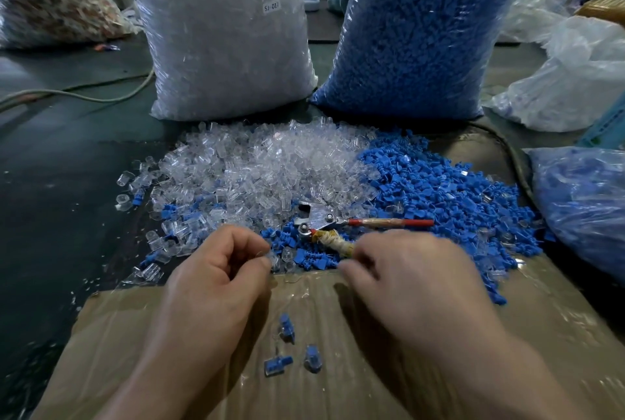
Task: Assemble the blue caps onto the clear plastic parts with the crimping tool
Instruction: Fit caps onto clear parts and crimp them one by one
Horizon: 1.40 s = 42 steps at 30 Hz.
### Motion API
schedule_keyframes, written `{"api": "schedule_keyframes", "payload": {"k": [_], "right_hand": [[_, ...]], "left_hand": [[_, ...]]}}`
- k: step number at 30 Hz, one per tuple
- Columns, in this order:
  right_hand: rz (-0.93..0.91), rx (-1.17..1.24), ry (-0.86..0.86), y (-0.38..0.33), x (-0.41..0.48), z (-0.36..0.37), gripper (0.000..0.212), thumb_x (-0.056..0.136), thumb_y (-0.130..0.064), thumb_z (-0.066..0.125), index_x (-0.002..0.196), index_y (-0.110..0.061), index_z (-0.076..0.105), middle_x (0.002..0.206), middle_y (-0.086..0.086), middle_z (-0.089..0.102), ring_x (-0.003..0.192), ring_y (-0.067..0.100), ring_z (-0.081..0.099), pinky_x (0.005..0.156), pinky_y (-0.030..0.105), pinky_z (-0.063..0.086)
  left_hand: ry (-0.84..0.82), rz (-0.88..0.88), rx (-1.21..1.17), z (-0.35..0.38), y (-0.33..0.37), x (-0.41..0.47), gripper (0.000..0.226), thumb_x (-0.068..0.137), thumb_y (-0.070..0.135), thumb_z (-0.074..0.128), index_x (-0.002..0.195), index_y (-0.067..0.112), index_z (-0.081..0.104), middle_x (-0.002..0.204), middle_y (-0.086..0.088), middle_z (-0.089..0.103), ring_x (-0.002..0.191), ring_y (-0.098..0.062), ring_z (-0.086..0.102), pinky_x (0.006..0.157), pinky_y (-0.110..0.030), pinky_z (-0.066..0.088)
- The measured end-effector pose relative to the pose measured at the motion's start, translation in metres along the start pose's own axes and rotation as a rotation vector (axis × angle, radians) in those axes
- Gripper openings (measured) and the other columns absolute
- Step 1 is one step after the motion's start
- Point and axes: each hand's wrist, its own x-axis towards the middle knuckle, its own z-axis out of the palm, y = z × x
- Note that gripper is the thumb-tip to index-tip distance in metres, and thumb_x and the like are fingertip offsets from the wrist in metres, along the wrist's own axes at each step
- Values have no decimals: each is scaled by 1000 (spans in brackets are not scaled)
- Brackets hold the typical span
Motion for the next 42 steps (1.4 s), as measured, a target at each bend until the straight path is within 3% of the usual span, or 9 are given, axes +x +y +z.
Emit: {"api": "schedule_keyframes", "payload": {"k": [5, 8, 13, 17, 21, 24, 29, 36, 42], "right_hand": [[-109, -17, -42, -19, 1, 16, 36, 95, -60, 37, 114, -31, 48, 92, -5, 50, 72, 21, 48, 47, 29, 27], [-137, -37, -41, -25, 10, 20, 42, 96, -60, 35, 123, -30, 45, 107, 1, 51, 85, 26, 56, 48, 31, 19], [-203, -1, 3, -30, 17, 29, 30, 97, -53, 38, 101, -27, 53, 96, -2, 57, 80, 25, 60, 51, 33, 31], [-217, 68, 39, -25, 19, 36, 25, 97, -51, 41, 84, -30, 38, 87, -7, 53, 77, 21, 55, 56, 34, 33], [-185, 187, 98, -16, 17, 37, 28, 99, -51, 35, 90, -28, 48, 89, -10, 58, 83, 16, 55, 68, 37, 43], [-205, 405, 140, -17, 14, 33, 22, 100, -41, 44, 100, -27, 61, 90, -11, 63, 87, 8, 52, 77, 28, 42], [-176, 772, 129, -25, 7, 28, 5, 94, -35, 60, 97, -32, 62, 79, -17, 64, 74, 2, 59, 63, 19, 44], [-255, 828, 217, -27, 5, 26, 8, 86, -27, 70, 93, -31, 73, 85, -9, 62, 86, 9, 61, 72, 20, 47], [-276, 724, 179, -30, 3, 25, 20, 91, -32, 58, 105, -30, 71, 95, -14, 67, 95, 1, 61, 81, 21, 47]], "left_hand": [[14, 16, 77, 1, -4, 1, 15, 83, 31, 69, 91, 42, 65, 66, 12, 69, 54, -4, 59, 57, -39, 55], [4, 16, 92, 1, -6, 1, 17, 84, 28, 70, 92, 41, 65, 65, 10, 68, 55, -7, 59, 58, -44, 56], [-3, 40, 97, 2, -7, 1, 13, 84, 33, 68, 94, 40, 65, 66, 11, 68, 57, -7, 61, 59, -45, 57], [2, 55, 107, 2, -9, 0, 8, 85, 39, 66, 92, 41, 65, 69, 14, 70, 58, -4, 62, 57, -37, 54], [16, 25, 21, 3, -9, 0, 6, 88, 34, 68, 90, 39, 67, 67, 6, 70, 57, -12, 62, 57, -40, 57], [29, -1, -118, 5, -7, 0, 6, 85, 29, 69, 85, 35, 68, 63, 0, 69, 49, -11, 60, 44, -21, 49], [-53, -70, -352, 8, -2, 0, 19, 90, 11, 69, 81, 28, 70, 59, -4, 65, 49, -12, 58, 44, -19, 45], [-83, -193, -559, 10, 4, 0, 17, 88, 10, 68, 86, 25, 74, 58, -9, 62, 43, -17, 51, 40, -27, 43], [-105, -144, -583, 13, 9, -1, 24, 85, 0, 68, 77, 22, 75, 61, -8, 64, 51, -15, 60, 40, -21, 44]]}}
